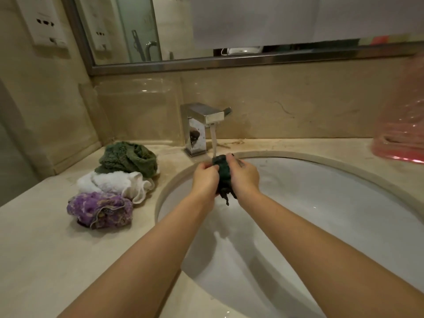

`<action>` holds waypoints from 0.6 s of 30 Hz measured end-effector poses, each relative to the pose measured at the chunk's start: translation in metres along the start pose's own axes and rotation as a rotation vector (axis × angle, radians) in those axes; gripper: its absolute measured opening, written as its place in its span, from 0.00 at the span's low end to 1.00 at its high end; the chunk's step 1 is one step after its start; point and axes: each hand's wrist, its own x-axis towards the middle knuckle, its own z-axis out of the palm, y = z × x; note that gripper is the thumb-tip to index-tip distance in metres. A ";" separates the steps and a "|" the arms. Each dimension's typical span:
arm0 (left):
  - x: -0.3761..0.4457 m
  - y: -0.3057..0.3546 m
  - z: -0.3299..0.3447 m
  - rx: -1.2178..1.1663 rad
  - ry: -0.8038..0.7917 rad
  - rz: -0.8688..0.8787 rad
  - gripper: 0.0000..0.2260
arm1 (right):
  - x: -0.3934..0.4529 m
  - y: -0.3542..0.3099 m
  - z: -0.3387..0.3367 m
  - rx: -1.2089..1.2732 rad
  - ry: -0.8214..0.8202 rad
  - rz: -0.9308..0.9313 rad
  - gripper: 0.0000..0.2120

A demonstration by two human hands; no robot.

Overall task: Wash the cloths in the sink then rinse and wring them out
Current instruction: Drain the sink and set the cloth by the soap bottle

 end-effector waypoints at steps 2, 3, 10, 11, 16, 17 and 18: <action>0.000 -0.001 0.001 0.055 -0.043 0.005 0.12 | 0.003 -0.002 -0.003 0.044 0.060 -0.031 0.14; 0.002 -0.002 0.001 0.059 -0.061 0.011 0.17 | 0.004 -0.003 -0.004 0.088 0.051 -0.037 0.13; 0.004 -0.002 -0.007 0.221 -0.022 0.210 0.03 | 0.006 0.002 -0.006 0.337 -0.134 0.141 0.10; 0.004 -0.002 -0.009 0.236 -0.026 0.217 0.05 | 0.006 0.003 -0.007 0.334 -0.125 0.141 0.11; 0.005 0.000 -0.010 0.214 0.018 0.146 0.12 | 0.008 0.002 -0.008 0.244 -0.077 0.168 0.15; 0.006 -0.001 -0.010 0.216 0.037 0.135 0.13 | 0.009 0.001 -0.009 0.257 -0.085 0.173 0.16; 0.006 -0.001 -0.010 0.211 0.059 0.137 0.13 | 0.010 0.000 -0.008 0.282 -0.095 0.178 0.16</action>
